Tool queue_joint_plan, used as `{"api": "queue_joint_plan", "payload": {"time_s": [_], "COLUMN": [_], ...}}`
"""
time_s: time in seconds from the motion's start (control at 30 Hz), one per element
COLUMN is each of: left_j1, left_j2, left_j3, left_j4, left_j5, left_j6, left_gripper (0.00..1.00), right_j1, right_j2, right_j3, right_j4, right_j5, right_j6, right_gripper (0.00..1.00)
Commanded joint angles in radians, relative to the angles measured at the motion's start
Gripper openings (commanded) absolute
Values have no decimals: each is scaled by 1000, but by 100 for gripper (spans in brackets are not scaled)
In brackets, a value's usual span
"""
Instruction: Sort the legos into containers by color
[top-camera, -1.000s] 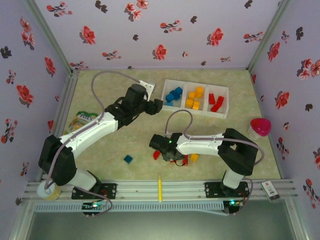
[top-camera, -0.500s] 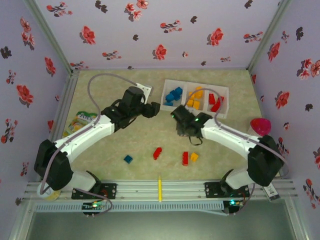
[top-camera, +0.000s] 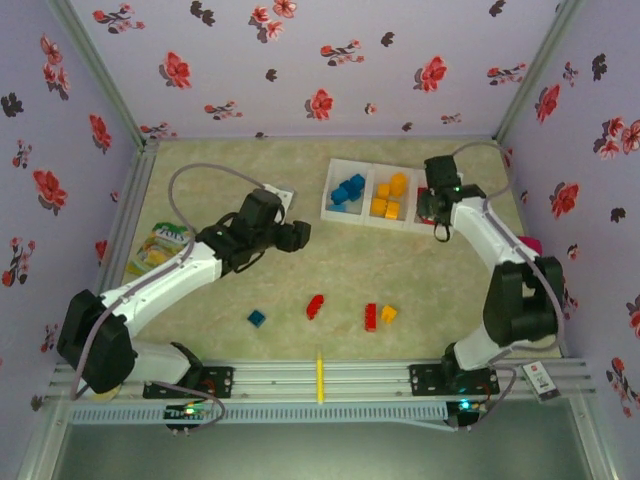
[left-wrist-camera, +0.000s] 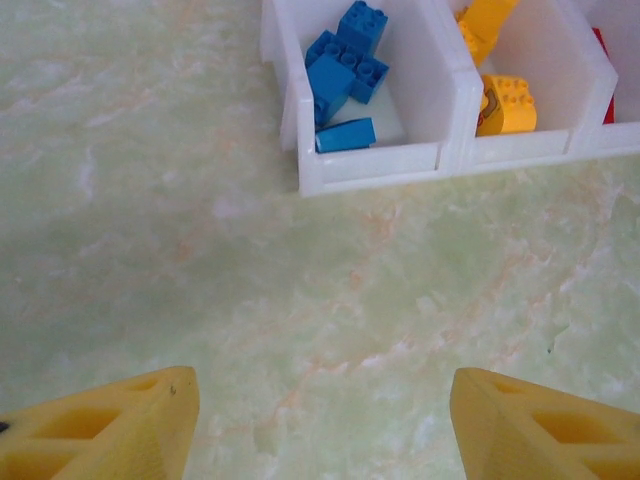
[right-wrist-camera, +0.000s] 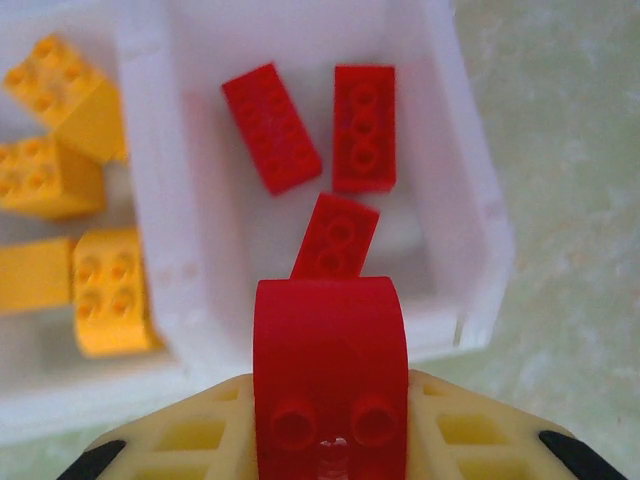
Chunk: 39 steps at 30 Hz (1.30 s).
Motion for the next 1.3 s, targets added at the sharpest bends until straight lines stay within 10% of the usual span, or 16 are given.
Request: {"api": "queue_joint_plan", "payload": {"time_s": [0.0, 0.5, 0.93, 1.27], "left_j1": [-15, -42, -104, -126], "left_j2": [-34, -87, -172, -55], "left_j3": [-24, -90, -234, -305], "left_j4": [-40, -287, -623, -555], "left_j5": [-23, -91, -95, 12], "left_j6": [-31, -229, -807, -834], "left_gripper": [67, 68, 83, 80], "right_j1": [-50, -101, -58, 26], "right_j2": [106, 358, 141, -57], "right_j3": [94, 307, 150, 38], "right_j4": [29, -3, 7, -33], "right_j5": [-57, -132, -141, -126], "right_j6": [-68, -105, -126, -137], "right_gripper": [27, 52, 58, 64]}}
